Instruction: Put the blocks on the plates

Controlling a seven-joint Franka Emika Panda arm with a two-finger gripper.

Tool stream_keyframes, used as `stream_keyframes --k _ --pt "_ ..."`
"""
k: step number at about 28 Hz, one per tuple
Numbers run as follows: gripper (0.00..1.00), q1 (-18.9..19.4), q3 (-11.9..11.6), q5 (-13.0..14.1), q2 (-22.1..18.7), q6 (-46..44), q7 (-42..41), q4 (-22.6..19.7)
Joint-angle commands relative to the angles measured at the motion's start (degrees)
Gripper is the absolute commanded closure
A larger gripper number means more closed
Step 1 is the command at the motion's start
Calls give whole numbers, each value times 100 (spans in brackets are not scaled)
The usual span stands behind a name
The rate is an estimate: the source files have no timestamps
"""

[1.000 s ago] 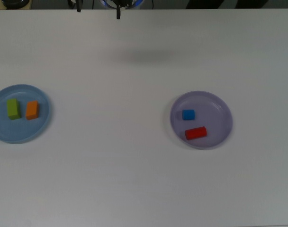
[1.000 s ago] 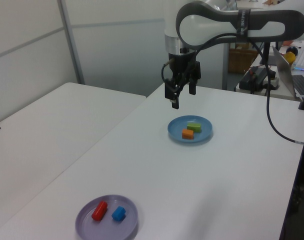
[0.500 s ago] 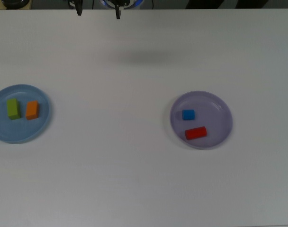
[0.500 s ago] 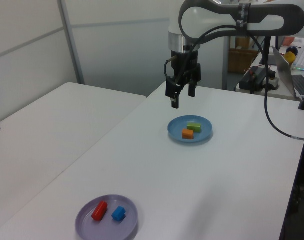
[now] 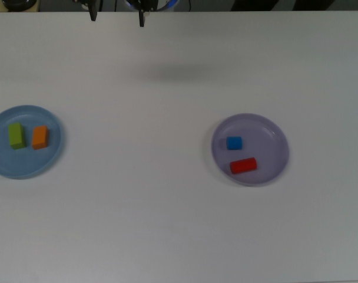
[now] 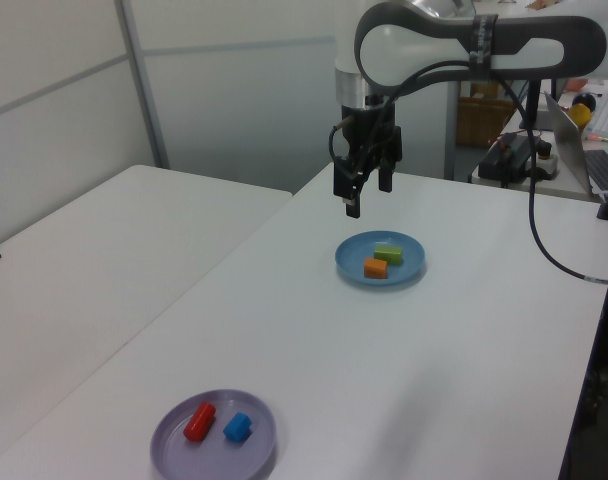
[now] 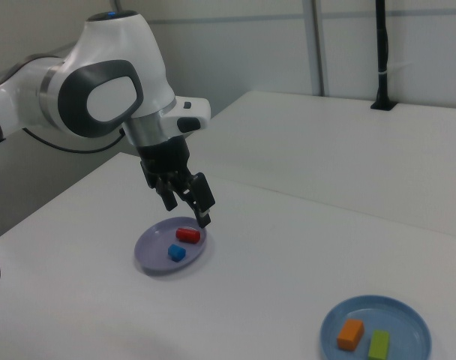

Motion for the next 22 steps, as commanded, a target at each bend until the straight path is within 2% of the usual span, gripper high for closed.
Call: stream_keyframes --k 1,9,22 --pt "0 17 15 -119 -32 184 -115 -85" --pt "0 26 15 -111 -32 386 184 -85" --pt "0 34 24 -111 -32 342 114 -85"
